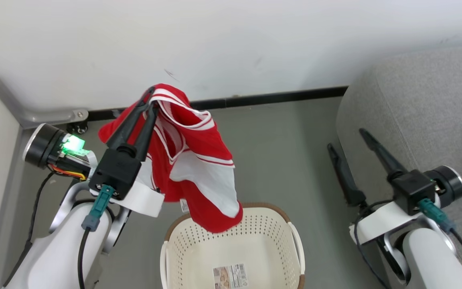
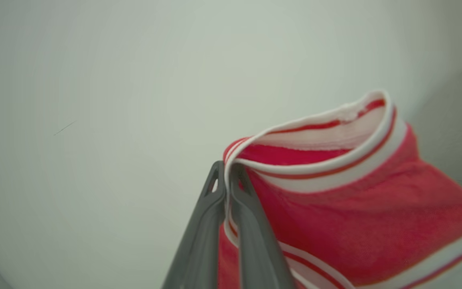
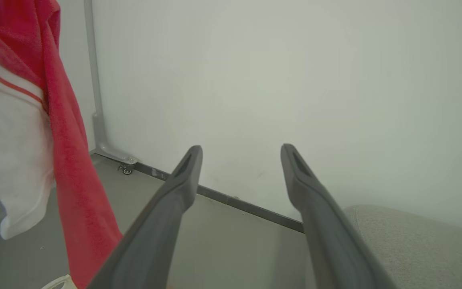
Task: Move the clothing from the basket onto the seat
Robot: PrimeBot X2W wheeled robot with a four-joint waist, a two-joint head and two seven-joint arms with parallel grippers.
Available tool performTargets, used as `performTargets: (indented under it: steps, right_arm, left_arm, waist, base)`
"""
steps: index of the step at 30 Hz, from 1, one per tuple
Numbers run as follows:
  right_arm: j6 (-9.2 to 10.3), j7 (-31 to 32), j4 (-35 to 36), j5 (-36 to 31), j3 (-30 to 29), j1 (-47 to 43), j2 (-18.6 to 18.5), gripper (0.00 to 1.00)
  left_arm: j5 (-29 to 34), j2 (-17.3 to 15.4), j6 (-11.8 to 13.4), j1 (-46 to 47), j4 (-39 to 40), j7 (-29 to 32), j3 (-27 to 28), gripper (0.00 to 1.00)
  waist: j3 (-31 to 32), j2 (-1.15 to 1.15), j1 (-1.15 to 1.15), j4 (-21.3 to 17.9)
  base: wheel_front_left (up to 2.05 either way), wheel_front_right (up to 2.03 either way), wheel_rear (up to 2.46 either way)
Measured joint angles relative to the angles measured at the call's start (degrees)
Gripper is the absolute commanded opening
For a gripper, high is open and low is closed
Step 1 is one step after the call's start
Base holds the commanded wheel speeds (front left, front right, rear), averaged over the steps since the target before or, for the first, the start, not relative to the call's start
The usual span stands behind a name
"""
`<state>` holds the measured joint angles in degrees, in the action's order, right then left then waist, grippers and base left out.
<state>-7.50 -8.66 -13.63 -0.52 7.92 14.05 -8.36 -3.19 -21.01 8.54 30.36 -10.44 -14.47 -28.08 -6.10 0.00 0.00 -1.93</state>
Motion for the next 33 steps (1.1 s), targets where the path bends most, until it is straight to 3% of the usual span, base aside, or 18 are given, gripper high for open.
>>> performTargets:
  steps: [6, 17, 33]
  right_arm:
    - [0.0, 2.2, -1.0, 0.4, 6.1, -0.2, -2.6, 1.0]
    - [0.0, 5.5, -1.3, 6.9, 20.0, -0.6, -2.9, 1.0]
    - [0.0, 7.7, -5.5, 15.3, 28.3, 2.5, -0.1, 1.0]
  left_arm:
    - [-0.6, 0.0, -2.6, 0.1, 2.4, 0.0, -1.2, 0.0]
    - [-2.7, 0.4, -5.1, 0.2, 4.4, -0.2, -2.3, 0.0]
    - [-3.7, 0.5, -7.1, 0.2, 5.4, 1.7, -3.4, 0.0]
  waist:
    - [3.1, 0.0, 0.0, 0.9]
    - [7.5, 0.0, 0.0, 2.2]
    - [10.6, 0.0, 0.0, 3.6]
  base:
    - [0.0, 0.0, 0.0]
    - [0.0, 0.0, 0.0]
    - [0.0, 0.0, 0.0]
